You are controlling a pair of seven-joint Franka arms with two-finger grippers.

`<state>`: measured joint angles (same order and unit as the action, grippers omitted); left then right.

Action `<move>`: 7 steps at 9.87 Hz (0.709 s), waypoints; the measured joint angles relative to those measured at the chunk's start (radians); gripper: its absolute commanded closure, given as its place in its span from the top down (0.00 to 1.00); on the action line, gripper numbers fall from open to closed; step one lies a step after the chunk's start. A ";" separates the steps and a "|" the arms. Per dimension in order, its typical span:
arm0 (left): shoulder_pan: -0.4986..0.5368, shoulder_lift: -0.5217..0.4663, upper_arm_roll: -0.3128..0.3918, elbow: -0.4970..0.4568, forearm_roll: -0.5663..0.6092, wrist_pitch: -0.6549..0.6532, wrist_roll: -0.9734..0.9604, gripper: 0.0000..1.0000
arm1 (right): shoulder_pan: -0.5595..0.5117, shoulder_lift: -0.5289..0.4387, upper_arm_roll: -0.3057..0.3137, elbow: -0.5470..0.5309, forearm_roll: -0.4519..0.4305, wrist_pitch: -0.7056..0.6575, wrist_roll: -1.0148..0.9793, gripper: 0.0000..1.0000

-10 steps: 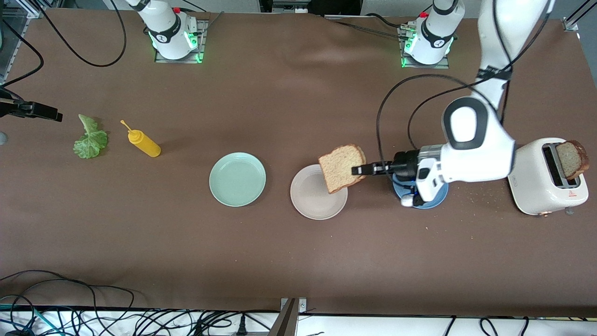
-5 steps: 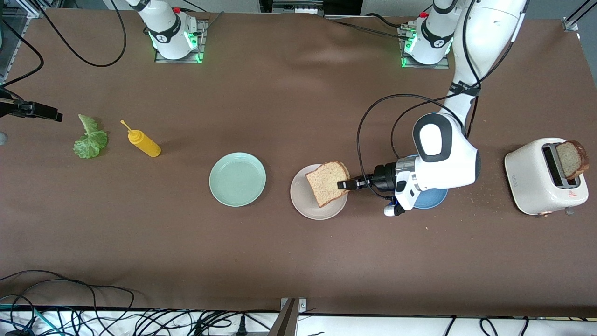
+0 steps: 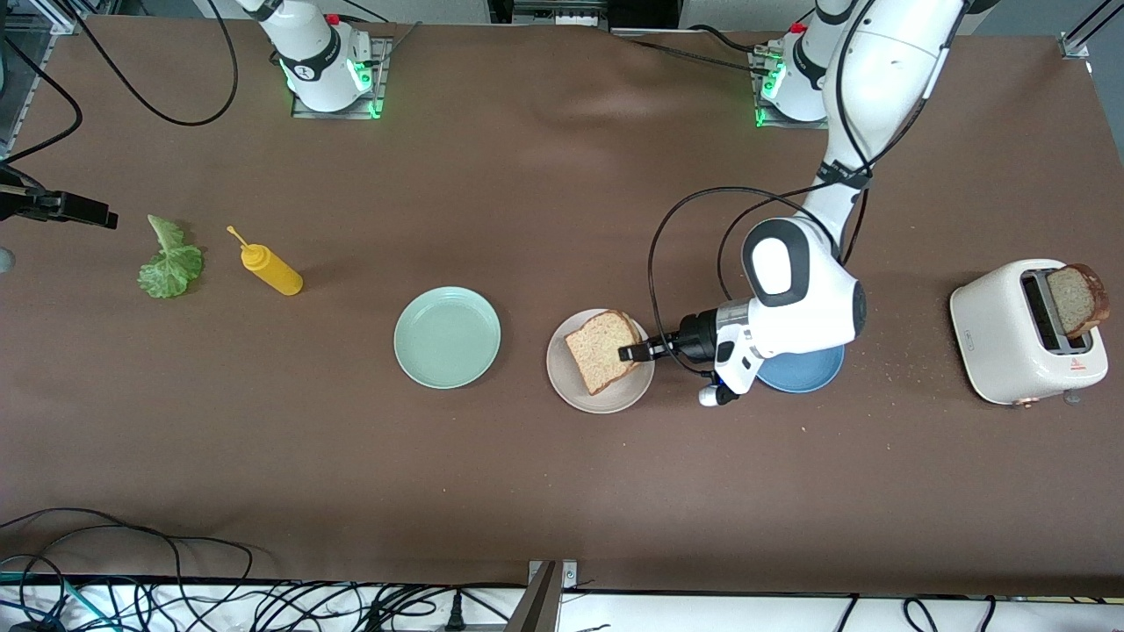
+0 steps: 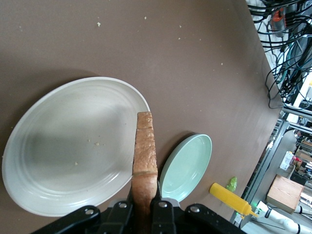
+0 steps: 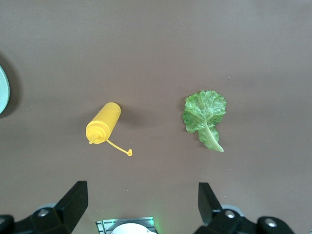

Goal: Make sandwich on beige plate with both arms
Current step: 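Carry the bread slice with the left gripper onto the beige plate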

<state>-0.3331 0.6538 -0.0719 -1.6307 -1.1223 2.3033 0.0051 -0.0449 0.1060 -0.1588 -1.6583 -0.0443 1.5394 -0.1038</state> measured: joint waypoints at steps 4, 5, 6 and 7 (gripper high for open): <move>-0.010 0.029 -0.001 0.013 0.000 0.014 0.001 0.00 | 0.000 0.000 0.000 0.000 0.000 0.000 0.000 1.00; -0.010 0.032 -0.001 0.013 0.000 0.018 0.001 0.00 | 0.000 0.000 0.000 0.000 0.000 0.000 0.000 1.00; -0.011 0.037 -0.001 0.013 0.000 0.023 0.001 0.33 | 0.000 0.000 0.000 0.000 0.000 0.000 0.000 1.00; -0.011 0.043 -0.002 0.013 0.000 0.026 0.002 0.98 | 0.000 0.000 0.000 0.000 0.000 0.000 0.000 1.00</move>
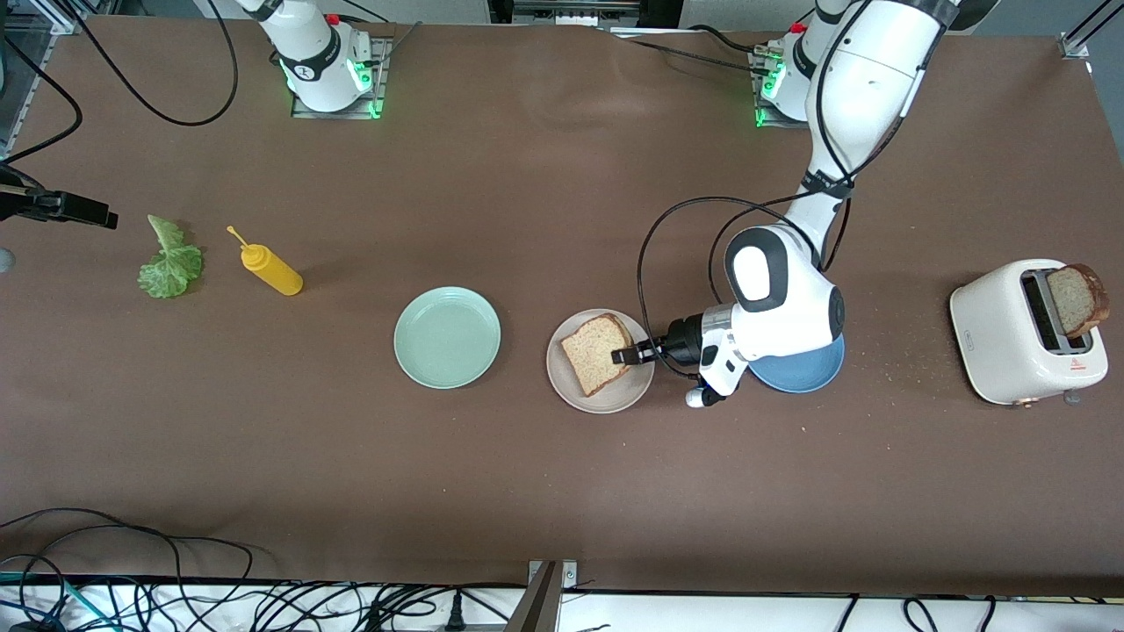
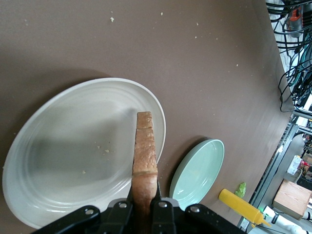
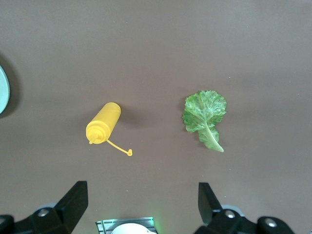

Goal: Make sandwich on beige plate with both arms
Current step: 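Carry the bread slice with the left gripper onto the beige plate, then open the left gripper to release the bread on the plate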

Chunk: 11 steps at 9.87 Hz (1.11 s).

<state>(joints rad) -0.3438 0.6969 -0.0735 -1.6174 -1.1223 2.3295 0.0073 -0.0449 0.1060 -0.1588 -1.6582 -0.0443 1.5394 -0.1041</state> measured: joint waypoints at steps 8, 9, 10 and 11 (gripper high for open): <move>0.011 0.001 0.006 0.011 0.033 0.013 0.031 1.00 | 0.000 0.000 0.000 0.000 0.000 0.000 0.000 1.00; 0.017 -0.009 0.006 0.010 0.054 0.013 0.032 1.00 | 0.000 0.000 0.000 0.000 0.000 0.000 0.000 1.00; 0.023 -0.024 0.008 0.003 0.093 0.013 0.032 1.00 | 0.000 0.000 0.000 0.000 0.000 0.000 0.000 1.00; 0.032 -0.042 0.011 -0.012 0.139 0.013 0.032 1.00 | 0.000 0.000 0.000 0.000 0.000 0.000 0.000 1.00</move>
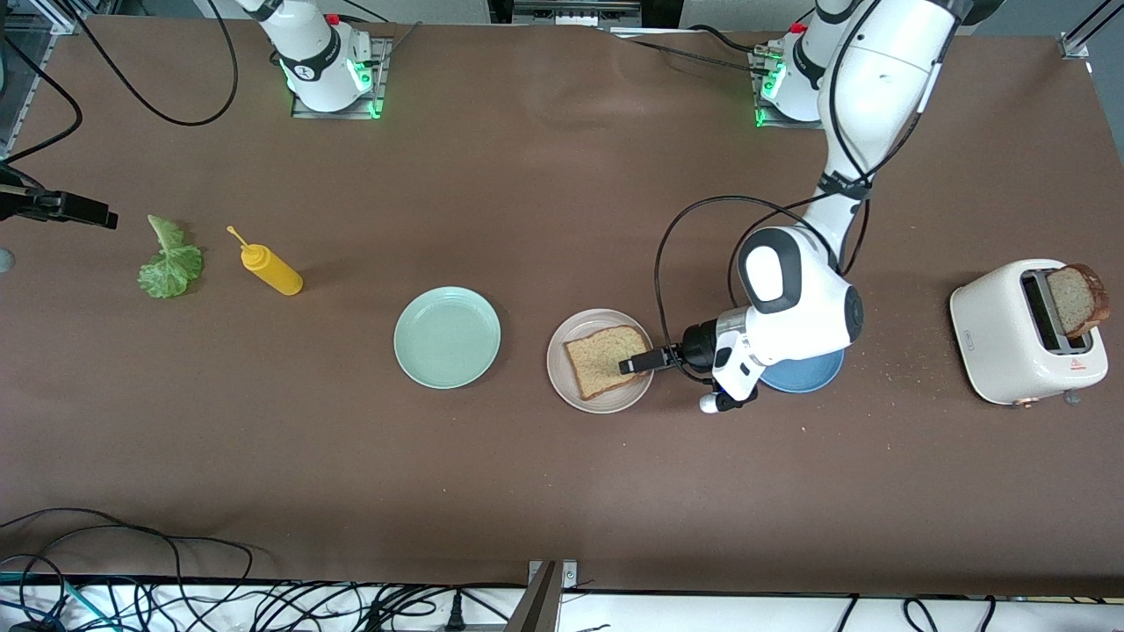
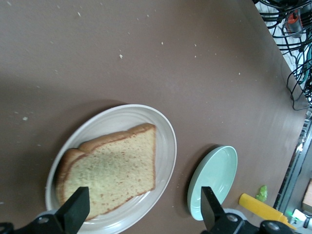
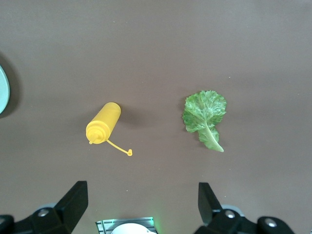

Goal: Make sandwich on beige plate with both arms
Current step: 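Open the left gripper to release the bread on the plate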

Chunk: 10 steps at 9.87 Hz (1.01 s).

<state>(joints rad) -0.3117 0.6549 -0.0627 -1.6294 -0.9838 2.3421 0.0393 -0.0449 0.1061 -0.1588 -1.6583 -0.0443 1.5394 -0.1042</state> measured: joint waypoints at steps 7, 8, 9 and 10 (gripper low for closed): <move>0.075 -0.213 0.093 -0.194 0.436 -0.017 0.001 1.00 | 0.000 0.000 0.000 0.000 0.000 0.000 0.000 1.00; 0.087 -0.239 0.116 -0.207 0.476 -0.048 0.001 1.00 | 0.000 0.000 0.000 0.000 0.000 0.000 0.000 1.00; 0.093 -0.259 0.150 -0.211 0.528 -0.084 0.001 1.00 | 0.000 0.000 0.000 0.000 0.000 0.000 0.000 1.00; 0.106 -0.277 0.177 -0.211 0.584 -0.112 0.001 1.00 | 0.000 0.000 0.000 0.000 0.000 0.000 0.000 1.00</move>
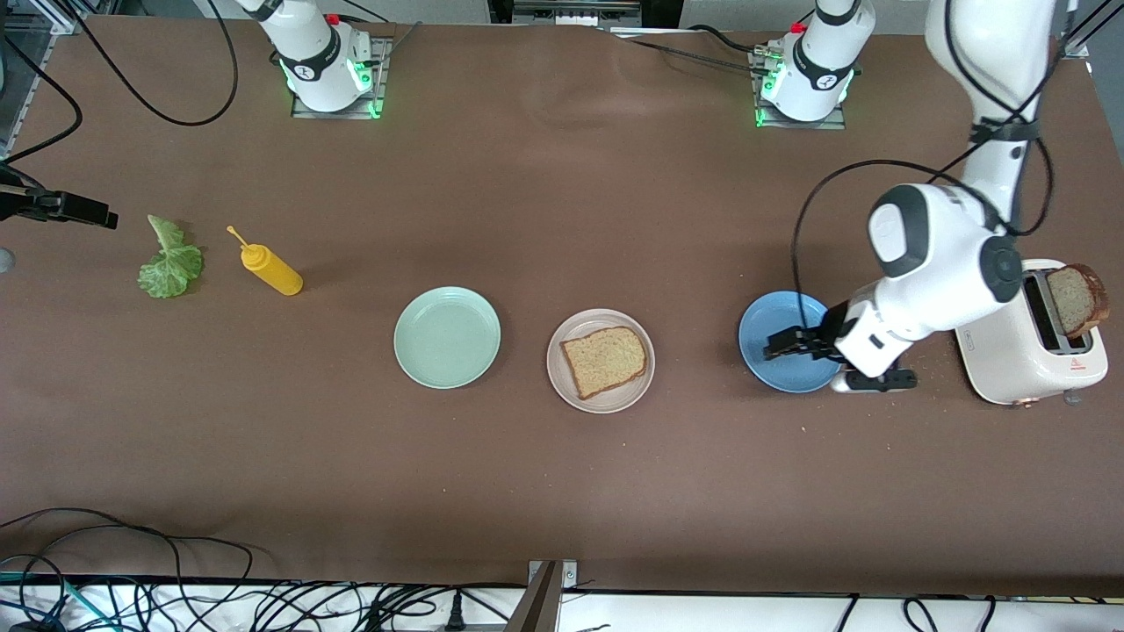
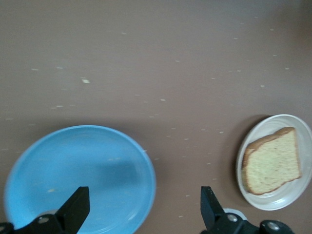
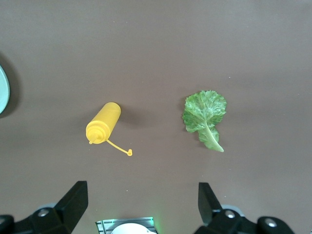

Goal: Make sandwich on beige plate with both arms

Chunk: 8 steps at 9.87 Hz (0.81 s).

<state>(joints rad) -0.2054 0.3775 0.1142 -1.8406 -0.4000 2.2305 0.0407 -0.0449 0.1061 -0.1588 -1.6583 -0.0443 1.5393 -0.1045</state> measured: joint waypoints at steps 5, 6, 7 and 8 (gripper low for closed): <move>0.057 -0.127 0.043 0.011 0.249 -0.038 0.002 1.00 | 0.000 0.000 0.000 0.000 0.000 0.000 0.000 1.00; 0.065 -0.152 0.044 0.011 0.271 -0.041 0.002 1.00 | 0.000 0.000 0.000 0.000 0.000 0.000 0.000 1.00; 0.083 -0.173 0.047 0.011 0.282 -0.047 0.002 1.00 | 0.000 0.000 0.000 0.000 0.000 0.000 0.000 1.00; 0.098 -0.191 0.050 0.013 0.303 -0.070 0.005 1.00 | 0.000 0.000 0.000 0.000 0.000 0.000 0.000 1.00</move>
<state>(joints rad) -0.1074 0.1865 0.1642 -1.8279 -0.0967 2.1603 0.0457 -0.0449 0.1062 -0.1589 -1.6584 -0.0443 1.5393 -0.1047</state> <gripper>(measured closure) 0.000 0.000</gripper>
